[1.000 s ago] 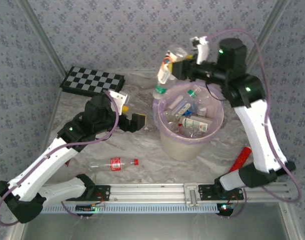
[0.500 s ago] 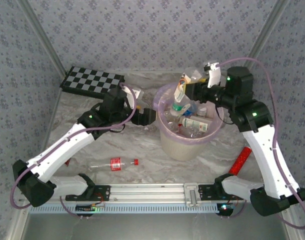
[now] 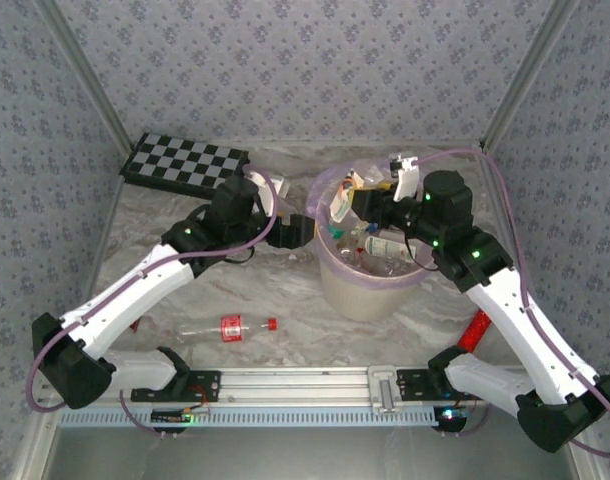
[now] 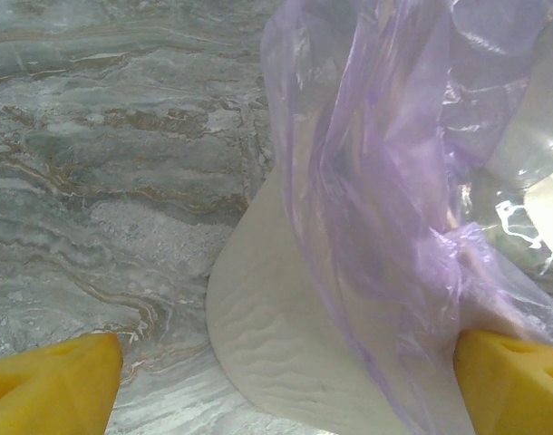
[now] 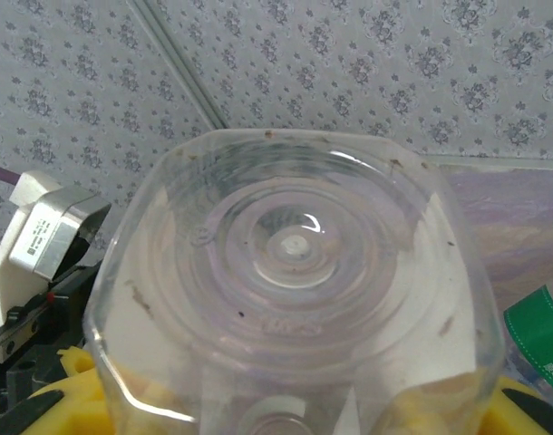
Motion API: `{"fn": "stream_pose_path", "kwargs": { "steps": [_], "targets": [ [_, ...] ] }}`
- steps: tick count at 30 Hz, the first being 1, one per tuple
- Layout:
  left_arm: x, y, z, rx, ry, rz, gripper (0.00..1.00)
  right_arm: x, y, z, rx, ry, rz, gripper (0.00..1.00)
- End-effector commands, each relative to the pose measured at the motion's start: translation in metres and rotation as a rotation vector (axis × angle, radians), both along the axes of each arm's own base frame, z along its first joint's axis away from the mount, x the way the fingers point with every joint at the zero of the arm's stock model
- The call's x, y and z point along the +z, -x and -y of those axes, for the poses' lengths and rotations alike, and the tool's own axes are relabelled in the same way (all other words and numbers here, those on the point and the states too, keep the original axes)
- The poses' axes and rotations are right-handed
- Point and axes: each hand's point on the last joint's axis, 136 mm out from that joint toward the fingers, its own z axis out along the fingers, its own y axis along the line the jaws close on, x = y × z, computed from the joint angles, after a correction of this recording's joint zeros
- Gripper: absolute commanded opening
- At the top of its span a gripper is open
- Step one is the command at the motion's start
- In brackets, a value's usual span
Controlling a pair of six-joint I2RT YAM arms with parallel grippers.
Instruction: Put the plastic bottles in the bin
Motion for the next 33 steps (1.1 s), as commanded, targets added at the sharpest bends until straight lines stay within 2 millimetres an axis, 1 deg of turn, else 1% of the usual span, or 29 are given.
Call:
{"fn": "stream_pose_path", "kwargs": {
  "steps": [1,3,4,5,6,8,9,10,12,15,19,21,23,26,28,29,31,33],
  "targets": [
    [0.001,-0.003,0.003,0.011,0.006,0.013,0.94,-0.055,0.007,0.008,-0.018,0.141,-0.163,0.48],
    [0.001,-0.005,0.003,0.008,-0.003,0.013,0.94,-0.027,0.013,0.016,-0.014,0.146,-0.114,0.64],
    [0.0,-0.005,0.004,0.005,-0.009,0.012,0.94,-0.016,0.017,0.024,-0.023,0.158,-0.097,0.74],
    [-0.001,-0.005,0.004,0.004,-0.012,0.011,0.93,-0.005,0.023,0.032,-0.035,0.161,-0.095,0.87],
    [-0.002,-0.005,0.004,0.004,-0.015,0.008,0.94,0.002,0.027,0.039,-0.039,0.181,-0.091,0.96],
    [-0.003,-0.005,0.005,0.003,-0.016,0.006,0.94,0.023,0.031,0.058,-0.08,0.222,-0.062,0.99],
    [-0.003,-0.005,0.005,0.004,-0.015,0.008,0.93,0.03,0.032,0.063,-0.09,0.227,-0.045,0.99],
    [-0.003,-0.006,0.005,0.003,-0.017,0.01,0.94,0.039,0.032,0.068,-0.105,0.237,-0.02,0.98],
    [-0.003,-0.007,0.005,0.002,-0.02,0.013,0.94,0.049,0.027,0.077,-0.146,0.254,0.006,0.94],
    [-0.003,-0.008,0.006,0.0,-0.021,0.012,0.94,0.052,0.012,0.081,-0.184,0.263,0.014,0.86],
    [-0.006,-0.007,0.007,-0.001,-0.019,0.003,0.94,0.04,-0.01,0.069,-0.159,0.281,-0.013,0.76],
    [-0.006,-0.007,0.006,0.001,-0.019,0.003,0.94,0.04,-0.024,0.061,-0.144,0.275,-0.003,0.74],
    [-0.006,-0.007,0.006,0.001,-0.022,0.005,0.94,0.043,-0.034,0.057,-0.139,0.279,0.013,0.68],
    [-0.005,-0.007,0.005,0.001,-0.026,0.011,0.94,0.042,-0.043,0.053,-0.122,0.306,0.01,0.61],
    [-0.007,-0.008,0.005,0.002,-0.033,0.011,0.94,0.036,-0.041,0.052,-0.099,0.326,-0.009,0.55],
    [-0.007,-0.008,0.005,0.002,-0.036,0.011,0.94,0.031,-0.036,0.052,-0.086,0.333,-0.027,0.52],
    [-0.009,-0.009,0.006,0.001,-0.041,0.009,0.94,0.021,-0.024,0.055,-0.074,0.346,-0.062,0.48],
    [-0.011,-0.011,0.007,-0.002,-0.047,0.008,0.94,0.011,-0.008,0.065,-0.088,0.36,-0.095,0.42]
  ]
}}
